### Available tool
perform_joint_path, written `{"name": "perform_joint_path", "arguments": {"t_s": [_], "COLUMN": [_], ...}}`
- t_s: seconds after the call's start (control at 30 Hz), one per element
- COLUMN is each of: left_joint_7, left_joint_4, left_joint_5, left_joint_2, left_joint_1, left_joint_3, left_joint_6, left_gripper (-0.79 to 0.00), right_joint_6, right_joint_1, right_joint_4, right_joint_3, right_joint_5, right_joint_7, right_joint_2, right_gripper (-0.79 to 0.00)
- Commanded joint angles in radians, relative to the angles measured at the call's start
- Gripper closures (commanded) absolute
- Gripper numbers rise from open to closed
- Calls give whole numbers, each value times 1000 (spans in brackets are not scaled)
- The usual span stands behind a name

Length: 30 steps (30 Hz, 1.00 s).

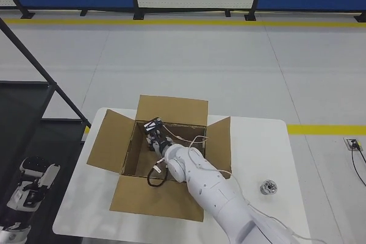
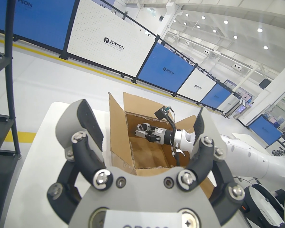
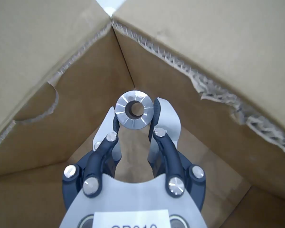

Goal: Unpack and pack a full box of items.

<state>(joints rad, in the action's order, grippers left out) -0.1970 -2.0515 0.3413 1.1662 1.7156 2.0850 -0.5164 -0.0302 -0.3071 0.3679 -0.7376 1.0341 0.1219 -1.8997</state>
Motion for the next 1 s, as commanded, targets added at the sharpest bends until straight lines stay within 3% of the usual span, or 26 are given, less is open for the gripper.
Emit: {"name": "perform_joint_path", "arguments": {"t_s": [0.0, 0.1, 0.23, 0.37, 0.47, 0.57, 0.97], "left_joint_7": [-9, -20, -26, -25, -22, -20, -6], "left_joint_4": [-2, -6, -9, -8, -4, -1, 1], "left_joint_5": [0, 6, 9, 11, 8, 7, 6], "left_joint_2": [-1, -2, -3, -3, -3, -3, -2], "left_joint_1": [-5, -13, -19, -20, -18, -14, -2], "left_joint_3": [-8, -23, -36, -41, -39, -35, -27], "left_joint_6": [-3, -14, -16, -17, -15, -15, -19], "left_gripper": [-785, -785, -785, -785, -785, -785, -785], "right_joint_6": [56, 126, 205, 191, 157, 131, 131], "right_joint_1": [-26, -86, -231, -413, -507, -549, -552], "right_joint_4": [88, 275, 646, 1025, 1196, 1278, 1278], "right_joint_3": [-7, -28, -86, -153, -188, -215, -215], "right_joint_5": [30, 101, 266, 452, 530, 546, 545], "right_joint_7": [3, 56, 231, 415, 497, 557, 552], "right_joint_2": [16, 51, 119, 177, 200, 209, 209], "right_gripper": [0, 0, 0, 0, 0, 0, 0]}}
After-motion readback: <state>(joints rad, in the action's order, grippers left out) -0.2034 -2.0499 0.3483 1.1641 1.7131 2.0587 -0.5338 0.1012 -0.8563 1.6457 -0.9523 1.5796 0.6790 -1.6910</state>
